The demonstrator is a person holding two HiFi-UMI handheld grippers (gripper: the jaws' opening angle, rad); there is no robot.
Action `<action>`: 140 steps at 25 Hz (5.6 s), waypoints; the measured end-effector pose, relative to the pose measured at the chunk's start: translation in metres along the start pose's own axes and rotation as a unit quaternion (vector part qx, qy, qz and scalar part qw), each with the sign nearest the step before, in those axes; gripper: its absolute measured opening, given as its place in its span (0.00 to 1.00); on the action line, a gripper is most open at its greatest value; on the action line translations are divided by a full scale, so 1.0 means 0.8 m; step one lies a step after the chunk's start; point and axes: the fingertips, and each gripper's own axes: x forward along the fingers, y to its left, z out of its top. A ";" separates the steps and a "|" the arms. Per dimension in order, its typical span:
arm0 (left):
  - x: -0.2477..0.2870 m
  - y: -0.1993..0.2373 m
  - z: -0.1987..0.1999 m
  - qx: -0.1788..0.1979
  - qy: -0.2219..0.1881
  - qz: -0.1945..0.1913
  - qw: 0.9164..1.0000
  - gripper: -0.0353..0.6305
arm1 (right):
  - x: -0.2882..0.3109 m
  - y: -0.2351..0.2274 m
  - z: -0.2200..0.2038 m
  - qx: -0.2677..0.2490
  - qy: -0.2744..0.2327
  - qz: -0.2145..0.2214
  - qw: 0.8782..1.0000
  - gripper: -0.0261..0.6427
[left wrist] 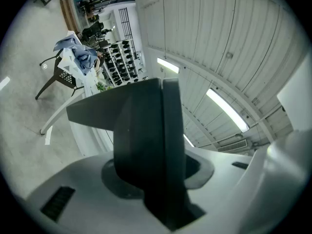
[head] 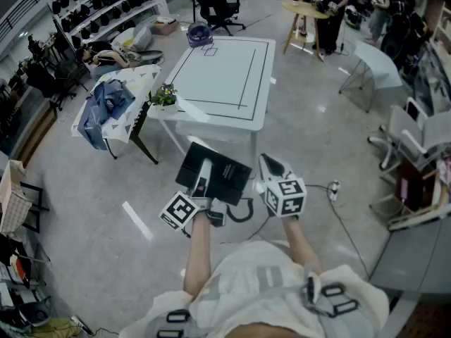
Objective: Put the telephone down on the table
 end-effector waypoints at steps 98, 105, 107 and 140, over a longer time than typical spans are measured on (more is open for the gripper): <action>0.661 0.211 0.145 0.106 0.084 0.023 0.991 0.31 | 0.546 -0.261 0.160 0.108 0.034 -0.045 0.992 0.05; 0.683 0.235 0.118 0.090 0.101 0.034 0.990 0.30 | 0.534 -0.281 0.139 0.113 0.056 -0.060 0.990 0.05; 0.691 0.241 0.110 0.086 0.107 0.038 0.990 0.31 | 0.534 -0.286 0.135 0.114 0.060 -0.062 0.990 0.05; 0.715 0.291 0.054 -0.076 0.119 0.095 0.985 0.31 | 0.534 -0.319 0.113 0.130 0.093 -0.062 0.985 0.05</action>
